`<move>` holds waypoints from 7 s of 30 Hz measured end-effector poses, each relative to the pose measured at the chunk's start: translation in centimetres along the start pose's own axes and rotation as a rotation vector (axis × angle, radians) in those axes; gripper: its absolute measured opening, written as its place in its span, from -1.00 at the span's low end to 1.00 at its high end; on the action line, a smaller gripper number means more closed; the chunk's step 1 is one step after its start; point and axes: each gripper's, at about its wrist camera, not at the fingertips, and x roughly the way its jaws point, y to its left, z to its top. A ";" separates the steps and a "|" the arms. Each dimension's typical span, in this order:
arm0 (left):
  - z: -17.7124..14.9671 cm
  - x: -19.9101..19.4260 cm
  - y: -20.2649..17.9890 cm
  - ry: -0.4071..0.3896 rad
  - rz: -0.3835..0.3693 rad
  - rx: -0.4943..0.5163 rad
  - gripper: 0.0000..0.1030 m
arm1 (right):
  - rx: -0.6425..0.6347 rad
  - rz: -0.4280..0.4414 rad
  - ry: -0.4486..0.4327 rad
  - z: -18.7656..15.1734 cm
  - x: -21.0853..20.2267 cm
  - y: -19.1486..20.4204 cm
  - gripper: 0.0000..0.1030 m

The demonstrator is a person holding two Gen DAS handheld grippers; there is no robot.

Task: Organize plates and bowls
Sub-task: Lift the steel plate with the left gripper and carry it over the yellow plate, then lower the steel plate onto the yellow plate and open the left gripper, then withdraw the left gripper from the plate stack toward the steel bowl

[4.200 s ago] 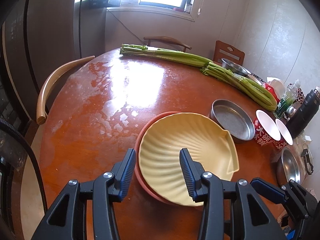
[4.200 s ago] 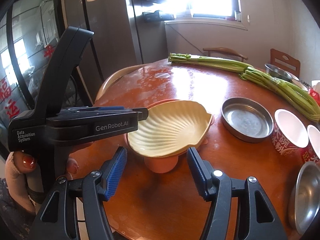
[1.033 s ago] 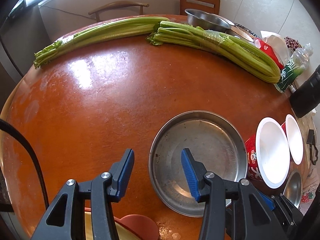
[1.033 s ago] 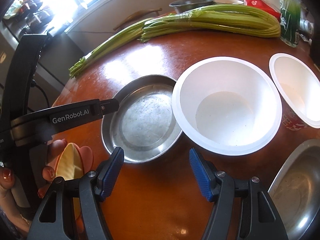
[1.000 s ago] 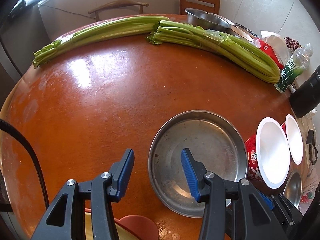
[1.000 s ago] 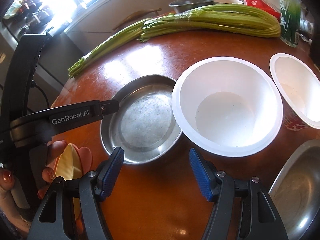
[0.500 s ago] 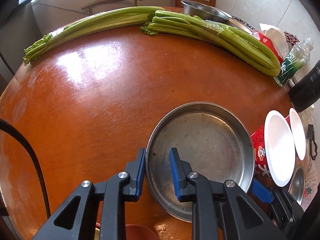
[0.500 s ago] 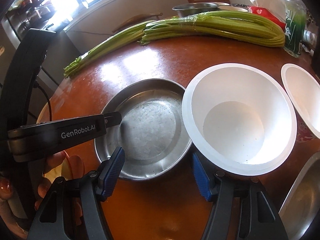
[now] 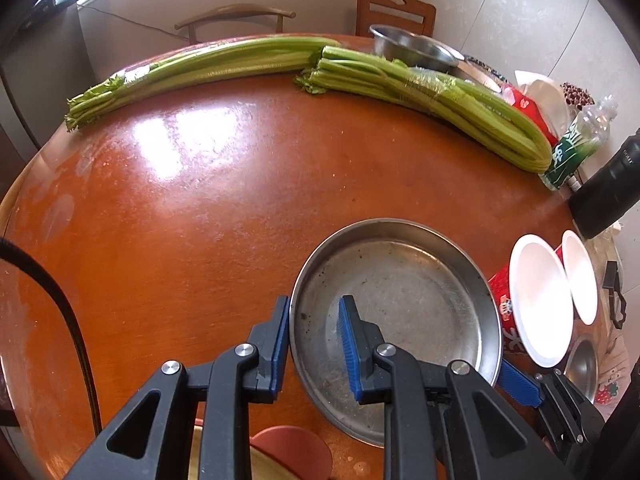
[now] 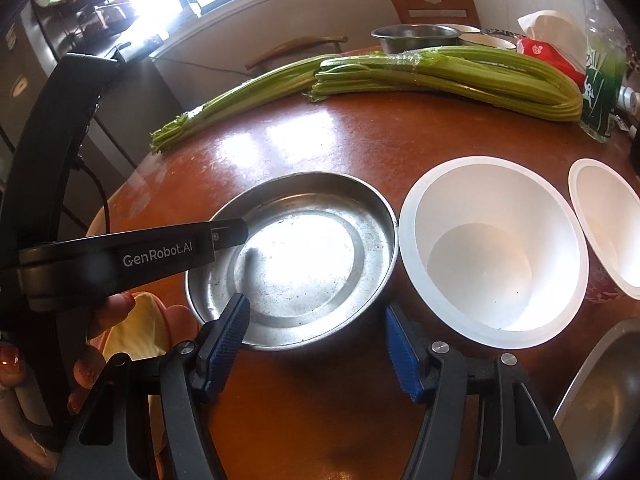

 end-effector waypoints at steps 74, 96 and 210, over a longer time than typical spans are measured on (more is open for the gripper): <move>-12.8 -14.8 8.7 -0.191 0.151 -0.142 -0.51 | -0.292 0.207 -0.111 -7.5 -8.6 13.6 0.33; -13.4 -10.5 9.9 -0.111 0.137 -0.117 -0.51 | -0.344 0.158 -0.067 -9.2 -5.6 13.6 0.33; -19.5 -9.7 11.3 -0.188 -0.066 -0.497 0.05 | -0.265 0.264 0.023 -8.7 -5.0 7.5 0.42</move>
